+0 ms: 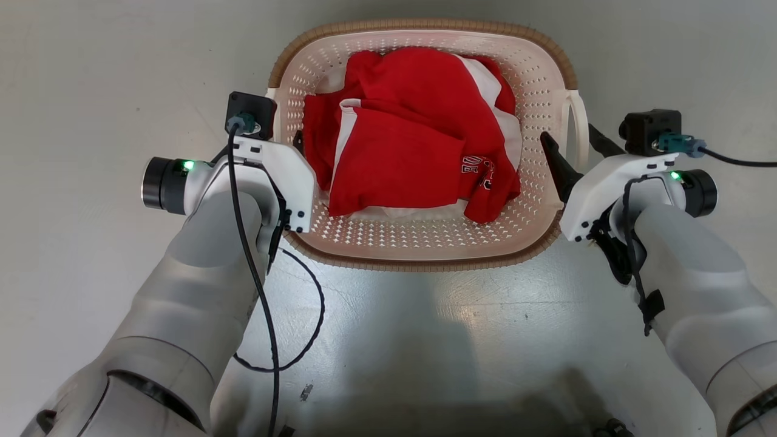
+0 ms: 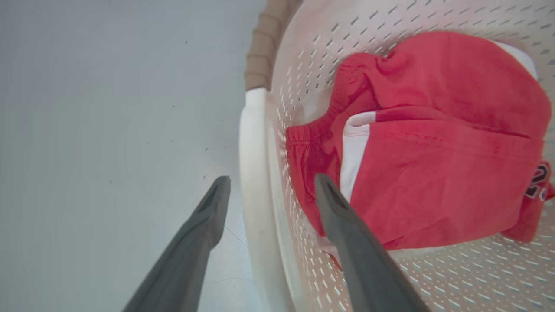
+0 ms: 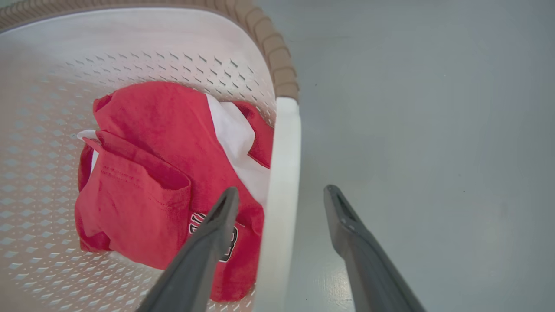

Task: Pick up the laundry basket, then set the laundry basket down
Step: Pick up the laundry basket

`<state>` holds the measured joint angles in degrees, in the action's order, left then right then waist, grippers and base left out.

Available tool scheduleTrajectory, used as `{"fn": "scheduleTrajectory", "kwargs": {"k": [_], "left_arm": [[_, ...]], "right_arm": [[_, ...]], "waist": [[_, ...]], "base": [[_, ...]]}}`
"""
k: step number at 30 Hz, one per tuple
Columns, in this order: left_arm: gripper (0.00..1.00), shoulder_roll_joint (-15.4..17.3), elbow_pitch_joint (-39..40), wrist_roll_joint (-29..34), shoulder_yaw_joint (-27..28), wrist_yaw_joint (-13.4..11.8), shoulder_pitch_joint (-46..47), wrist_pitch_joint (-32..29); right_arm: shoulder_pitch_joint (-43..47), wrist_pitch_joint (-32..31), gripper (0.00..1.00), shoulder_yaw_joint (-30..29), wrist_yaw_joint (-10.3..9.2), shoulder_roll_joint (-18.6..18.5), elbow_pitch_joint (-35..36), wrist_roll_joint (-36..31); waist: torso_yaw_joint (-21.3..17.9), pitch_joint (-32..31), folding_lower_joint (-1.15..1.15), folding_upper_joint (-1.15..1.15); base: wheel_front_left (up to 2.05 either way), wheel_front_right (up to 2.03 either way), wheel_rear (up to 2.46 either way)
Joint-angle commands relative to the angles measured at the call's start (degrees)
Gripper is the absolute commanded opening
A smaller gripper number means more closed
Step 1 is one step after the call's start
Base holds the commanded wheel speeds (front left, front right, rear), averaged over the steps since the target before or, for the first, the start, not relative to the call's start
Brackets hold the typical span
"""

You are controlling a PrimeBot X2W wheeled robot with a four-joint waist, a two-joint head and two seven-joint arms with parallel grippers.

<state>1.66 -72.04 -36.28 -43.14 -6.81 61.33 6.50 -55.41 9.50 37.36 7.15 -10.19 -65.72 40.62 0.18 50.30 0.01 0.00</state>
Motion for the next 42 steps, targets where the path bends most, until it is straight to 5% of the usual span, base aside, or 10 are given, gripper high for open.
{"fn": "scheduleTrajectory", "kwargs": {"k": [1, 28, 29, 30, 31, 42], "left_arm": [[1.00, 1.21, 0.11, -0.45, 0.29, -0.57, 0.26, 0.00], [1.00, 1.21, 0.16, -3.42, -3.84, -0.67, 0.63, -1.47], [0.98, 1.21, 0.14, -3.42, -4.13, -0.55, 0.65, -1.65], [0.45, 1.21, 0.13, -3.40, -4.41, -0.46, 0.69, -1.81], [0.00, 1.21, 0.08, -3.17, -4.89, -0.52, 0.78, -2.00], [0.00, 1.21, -0.14, -4.19, -6.77, -0.51, -0.08, -4.73]], "right_arm": [[1.85, -0.33, 1.00, 1.09, 0.34, 0.64, -0.14, 1.06], [-0.43, -3.34, 1.00, 7.43, 0.34, 0.72, -1.72, 9.84], [-0.44, -3.62, 0.90, 7.62, 0.34, 0.75, -1.87, 10.12], [-0.52, -3.48, 0.35, 7.80, 0.34, 0.72, -1.89, 10.29], [-0.56, -3.41, 0.00, 7.78, 0.34, 0.71, -2.18, 10.62], [-0.41, -6.49, 0.00, 10.21, 0.34, 1.45, -6.01, 10.33]], "waist": [[0.01, -0.08, -0.01, 0.00], [0.54, -0.12, -0.01, 0.00], [0.54, -0.11, -0.01, 0.00], [0.54, -0.09, -0.01, 0.00], [0.56, -0.09, -0.01, 0.00], [0.65, -2.78, -0.01, 0.00]], "base": [[0.00, 0.00, 0.00], [0.00, 0.00, 0.00], [0.00, 0.00, 0.00], [0.00, 0.00, 0.00], [0.00, 0.00, 0.00], [0.00, 0.00, 0.00]]}}
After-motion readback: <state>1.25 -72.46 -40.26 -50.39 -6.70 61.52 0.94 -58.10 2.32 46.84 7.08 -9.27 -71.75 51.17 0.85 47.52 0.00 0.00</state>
